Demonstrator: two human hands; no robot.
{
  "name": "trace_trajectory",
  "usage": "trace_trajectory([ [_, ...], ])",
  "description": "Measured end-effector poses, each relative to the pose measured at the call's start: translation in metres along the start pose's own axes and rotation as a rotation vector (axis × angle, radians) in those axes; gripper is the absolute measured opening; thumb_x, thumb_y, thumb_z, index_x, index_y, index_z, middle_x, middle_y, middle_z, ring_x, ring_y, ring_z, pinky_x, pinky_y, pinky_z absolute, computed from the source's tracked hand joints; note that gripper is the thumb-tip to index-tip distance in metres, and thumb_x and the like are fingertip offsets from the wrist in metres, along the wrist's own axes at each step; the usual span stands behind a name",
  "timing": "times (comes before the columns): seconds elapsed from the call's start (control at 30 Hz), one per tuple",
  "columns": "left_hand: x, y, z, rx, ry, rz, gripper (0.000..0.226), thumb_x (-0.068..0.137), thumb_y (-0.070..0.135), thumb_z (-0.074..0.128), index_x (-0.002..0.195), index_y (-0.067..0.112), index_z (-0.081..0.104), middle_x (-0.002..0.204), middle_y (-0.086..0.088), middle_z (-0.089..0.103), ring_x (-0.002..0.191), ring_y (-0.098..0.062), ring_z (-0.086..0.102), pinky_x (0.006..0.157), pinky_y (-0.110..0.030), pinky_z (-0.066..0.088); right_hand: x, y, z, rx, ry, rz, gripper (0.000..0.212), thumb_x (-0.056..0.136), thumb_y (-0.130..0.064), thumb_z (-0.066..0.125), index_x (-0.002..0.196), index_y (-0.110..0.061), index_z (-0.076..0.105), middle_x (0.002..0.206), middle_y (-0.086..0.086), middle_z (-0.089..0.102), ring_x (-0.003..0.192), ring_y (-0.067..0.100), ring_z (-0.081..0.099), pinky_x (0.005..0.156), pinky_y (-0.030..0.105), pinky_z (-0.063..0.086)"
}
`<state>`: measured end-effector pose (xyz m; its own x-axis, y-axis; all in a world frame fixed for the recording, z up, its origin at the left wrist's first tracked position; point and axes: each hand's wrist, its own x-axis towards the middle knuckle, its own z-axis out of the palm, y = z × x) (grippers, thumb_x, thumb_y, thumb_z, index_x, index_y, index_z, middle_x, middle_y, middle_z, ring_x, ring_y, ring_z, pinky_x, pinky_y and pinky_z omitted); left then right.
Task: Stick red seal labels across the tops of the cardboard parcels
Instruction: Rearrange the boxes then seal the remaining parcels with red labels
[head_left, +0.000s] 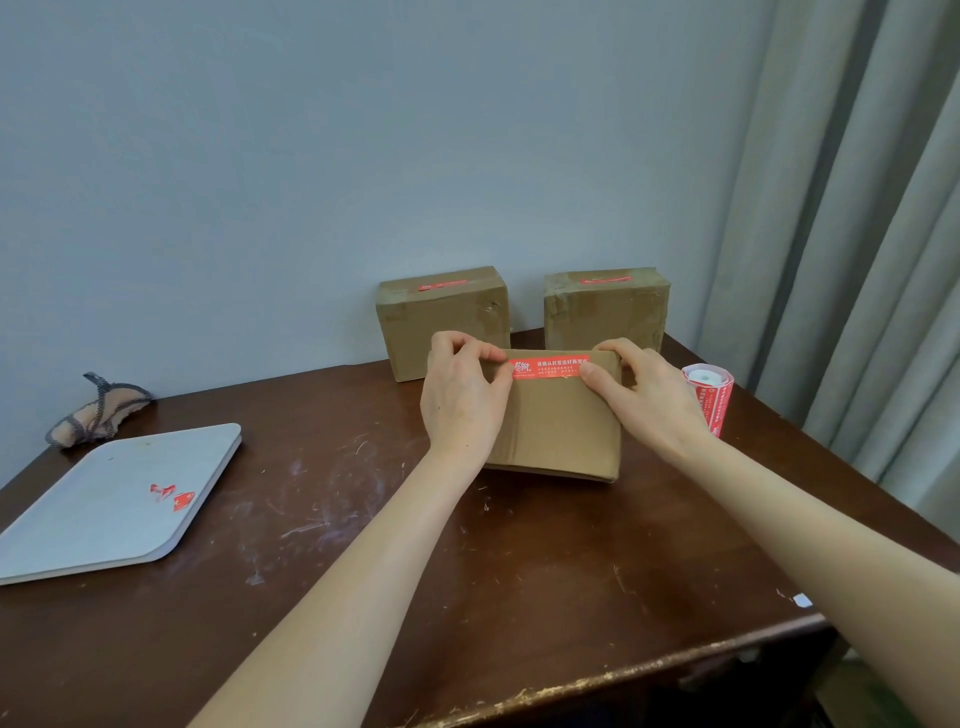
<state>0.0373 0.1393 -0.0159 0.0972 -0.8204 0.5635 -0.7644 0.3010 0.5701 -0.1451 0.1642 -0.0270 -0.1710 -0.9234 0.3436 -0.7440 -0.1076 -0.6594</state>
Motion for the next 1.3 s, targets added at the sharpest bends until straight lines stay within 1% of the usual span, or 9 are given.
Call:
trace_trajectory([
  [0.17,0.005,0.001,-0.001,0.048,-0.009,0.01,0.011,0.086,0.032,0.065,0.089,0.021,0.068,0.107,0.008,0.045,0.098,-0.007,0.046,0.064,-0.022,0.04,-0.001,-0.001,-0.001,0.008,-0.002,0.002,0.036,0.092,-0.056,0.047,0.121,-0.035,0.054,0.103,-0.001,0.053,0.091,0.017,0.052,0.072,0.032,0.039],
  [0.43,0.01,0.002,-0.001,0.14,-0.017,0.051,0.014,0.089,0.032,0.062,0.088,0.021,0.07,0.108,0.005,0.048,0.097,-0.01,0.048,0.061,-0.023,0.045,-0.001,-0.002,-0.001,0.004,-0.005,0.0,0.037,0.092,-0.055,0.047,0.121,-0.034,0.053,0.104,-0.001,0.053,0.093,0.017,0.052,0.074,0.032,0.04],
  [0.6,0.011,0.001,-0.001,0.184,-0.027,0.063,0.017,0.09,0.032,0.059,0.09,0.02,0.069,0.108,0.004,0.047,0.096,-0.01,0.046,0.058,-0.023,0.044,-0.001,-0.001,-0.001,0.002,0.0,0.004,0.035,0.092,-0.055,0.047,0.12,-0.035,0.054,0.103,-0.001,0.053,0.092,0.018,0.052,0.075,0.033,0.04],
  [0.77,0.013,0.001,-0.002,0.212,-0.048,0.07,0.02,0.092,0.033,0.056,0.093,0.019,0.069,0.11,0.003,0.047,0.098,-0.011,0.045,0.06,-0.023,0.042,-0.001,-0.002,0.0,0.0,0.009,0.007,0.033,0.091,-0.057,0.047,0.117,-0.037,0.055,0.1,-0.001,0.053,0.09,0.018,0.052,0.078,0.034,0.041],
  [0.93,0.014,0.002,-0.004,0.223,-0.075,0.069,0.021,0.092,0.033,0.055,0.093,0.018,0.069,0.11,0.002,0.046,0.099,-0.011,0.045,0.059,-0.023,0.041,-0.001,-0.002,-0.001,-0.001,0.004,-0.002,0.035,0.091,-0.056,0.047,0.119,-0.036,0.054,0.101,-0.002,0.052,0.09,0.018,0.051,0.075,0.033,0.04],
  [1.1,0.015,0.004,-0.007,0.226,-0.104,0.057,0.021,0.092,0.034,0.055,0.093,0.018,0.07,0.109,0.002,0.046,0.097,-0.01,0.042,0.058,-0.022,0.036,-0.002,-0.002,-0.002,-0.001,0.002,-0.004,0.036,0.091,-0.057,0.047,0.119,-0.035,0.054,0.101,-0.002,0.052,0.09,0.018,0.051,0.075,0.033,0.04],
  [1.3,0.017,0.006,-0.011,0.218,-0.151,0.044,0.021,0.092,0.034,0.055,0.092,0.018,0.069,0.11,0.001,0.045,0.101,-0.013,0.044,0.064,-0.025,0.04,-0.002,-0.002,-0.002,0.0,-0.003,-0.008,0.037,0.091,-0.057,0.046,0.12,-0.035,0.054,0.103,-0.002,0.052,0.092,0.018,0.051,0.075,0.033,0.04],
])
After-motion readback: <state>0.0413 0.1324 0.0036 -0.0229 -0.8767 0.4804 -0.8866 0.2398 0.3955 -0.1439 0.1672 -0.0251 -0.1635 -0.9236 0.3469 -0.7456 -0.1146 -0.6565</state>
